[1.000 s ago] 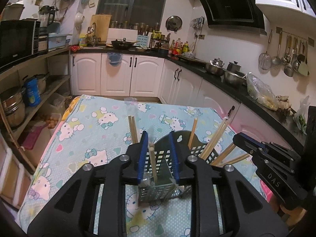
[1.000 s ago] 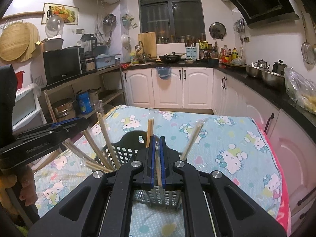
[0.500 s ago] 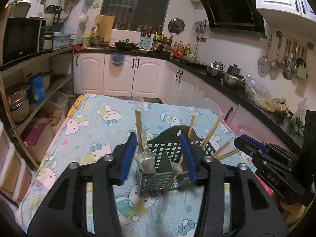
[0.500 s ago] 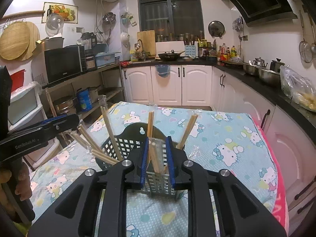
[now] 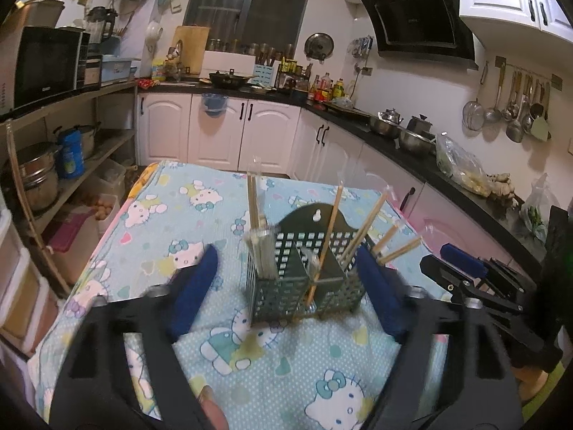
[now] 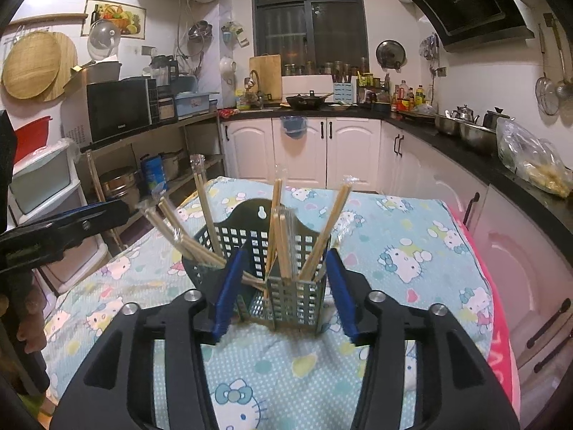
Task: Organize utensils
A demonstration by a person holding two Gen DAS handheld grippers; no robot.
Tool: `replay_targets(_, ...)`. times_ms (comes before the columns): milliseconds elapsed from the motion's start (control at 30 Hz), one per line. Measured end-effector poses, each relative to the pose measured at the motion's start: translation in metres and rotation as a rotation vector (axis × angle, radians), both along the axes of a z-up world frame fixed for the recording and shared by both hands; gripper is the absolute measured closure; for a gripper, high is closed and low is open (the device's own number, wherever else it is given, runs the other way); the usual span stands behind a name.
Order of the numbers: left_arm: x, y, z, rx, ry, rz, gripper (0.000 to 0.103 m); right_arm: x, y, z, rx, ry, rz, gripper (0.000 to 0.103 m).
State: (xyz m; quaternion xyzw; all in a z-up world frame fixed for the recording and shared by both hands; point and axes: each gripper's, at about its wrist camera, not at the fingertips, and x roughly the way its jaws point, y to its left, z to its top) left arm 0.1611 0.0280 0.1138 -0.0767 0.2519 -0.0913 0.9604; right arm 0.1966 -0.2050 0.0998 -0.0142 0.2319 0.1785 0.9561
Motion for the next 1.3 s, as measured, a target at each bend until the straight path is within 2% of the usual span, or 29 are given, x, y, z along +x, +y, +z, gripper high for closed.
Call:
replay_targets(167, -0.013, 0.000, -0.013, 0.005, 0.028, -0.009, 0.028, -0.014, -0.006, -0.008, -0.002, -0.011, -0.019, 0.039)
replay_targets(300, -0.023, -0.002, -0.025, 0.012, 0.038, -0.009, 0.012, -0.027, -0.009, -0.017, -0.005, -0.013, -0.035, 0.031)
replay_targets(333, -0.027, -0.002, -0.029, 0.011, 0.041, -0.008, 0.012, -0.030, -0.010, -0.020, -0.004, -0.012, -0.038, 0.028)
replay_targets(500, -0.037, -0.004, -0.046, 0.020, 0.063, -0.003, 0.012, -0.043, -0.017, -0.037, 0.006, 0.005, -0.054, 0.021)
replay_targets(733, -0.047, -0.006, -0.074, 0.017, 0.091, 0.029, 0.011, -0.055, -0.020, -0.061, -0.002, 0.036, -0.071, 0.017)
replay_targets(867, -0.054, -0.009, -0.086, 0.037, 0.068, 0.049, 0.011, -0.064, -0.020, -0.073, -0.008, 0.042, -0.074, 0.017)
replay_targets(967, -0.059, -0.012, -0.094, 0.055, 0.039, 0.060, 0.011, -0.072, -0.020, -0.080, -0.003, 0.022, -0.074, 0.017)
replay_targets(1067, -0.062, -0.013, -0.100, 0.059, 0.014, 0.072, 0.011, -0.082, -0.021, -0.085, -0.001, -0.026, -0.084, 0.012)
replay_targets(1300, -0.068, -0.012, -0.112, 0.062, -0.026, 0.095, 0.011, -0.096, -0.023, -0.091, -0.005, -0.127, -0.090, 0.009)
